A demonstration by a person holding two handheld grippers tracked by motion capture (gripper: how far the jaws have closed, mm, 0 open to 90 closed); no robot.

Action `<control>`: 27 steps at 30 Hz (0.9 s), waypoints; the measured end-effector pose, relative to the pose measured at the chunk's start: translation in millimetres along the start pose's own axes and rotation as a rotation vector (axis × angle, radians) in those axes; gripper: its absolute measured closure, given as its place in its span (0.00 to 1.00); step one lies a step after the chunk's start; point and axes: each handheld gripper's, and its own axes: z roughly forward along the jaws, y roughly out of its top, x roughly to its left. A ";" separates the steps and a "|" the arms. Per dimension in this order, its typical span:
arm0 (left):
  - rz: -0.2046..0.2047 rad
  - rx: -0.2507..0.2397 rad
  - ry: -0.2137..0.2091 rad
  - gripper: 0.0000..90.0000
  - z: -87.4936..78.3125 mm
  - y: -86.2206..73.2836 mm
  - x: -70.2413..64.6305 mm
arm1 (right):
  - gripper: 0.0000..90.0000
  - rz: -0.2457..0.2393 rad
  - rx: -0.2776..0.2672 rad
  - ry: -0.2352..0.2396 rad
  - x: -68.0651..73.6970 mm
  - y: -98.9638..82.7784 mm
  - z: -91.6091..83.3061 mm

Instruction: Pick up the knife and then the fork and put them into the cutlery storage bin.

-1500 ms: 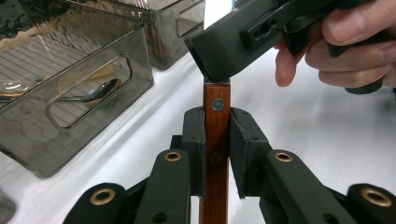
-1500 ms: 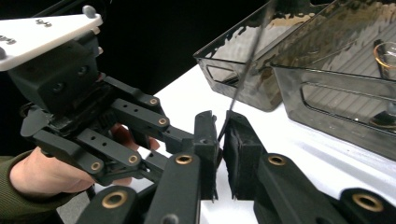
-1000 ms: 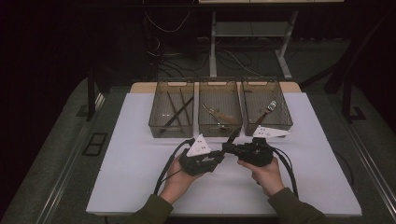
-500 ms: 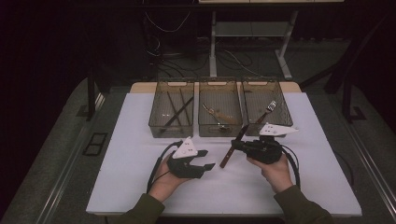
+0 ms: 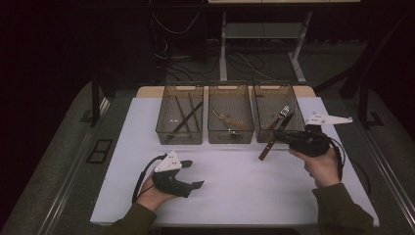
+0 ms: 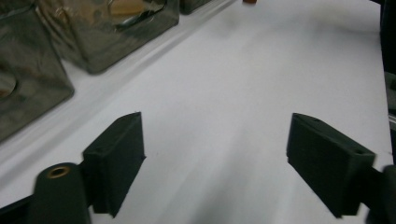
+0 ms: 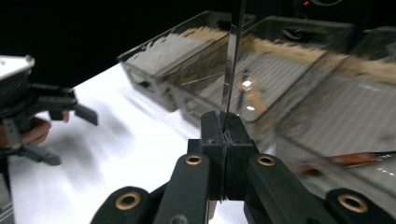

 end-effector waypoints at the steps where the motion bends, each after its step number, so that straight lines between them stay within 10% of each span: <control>1: -0.002 -0.001 0.005 0.17 -0.7 -1.9 0.4 | 0.99 0.000 -0.004 -0.004 -2.7 2.0 -2.9; 14: -0.002 0.022 0.033 0.00 -10.8 -15.0 6.7 | 0.99 -0.034 -0.019 -0.196 -41.3 58.0 -33.0; 27: -0.012 0.027 0.022 0.00 -11.6 -14.7 7.2 | 0.99 -0.007 0.118 -0.348 -94.1 75.2 -5.6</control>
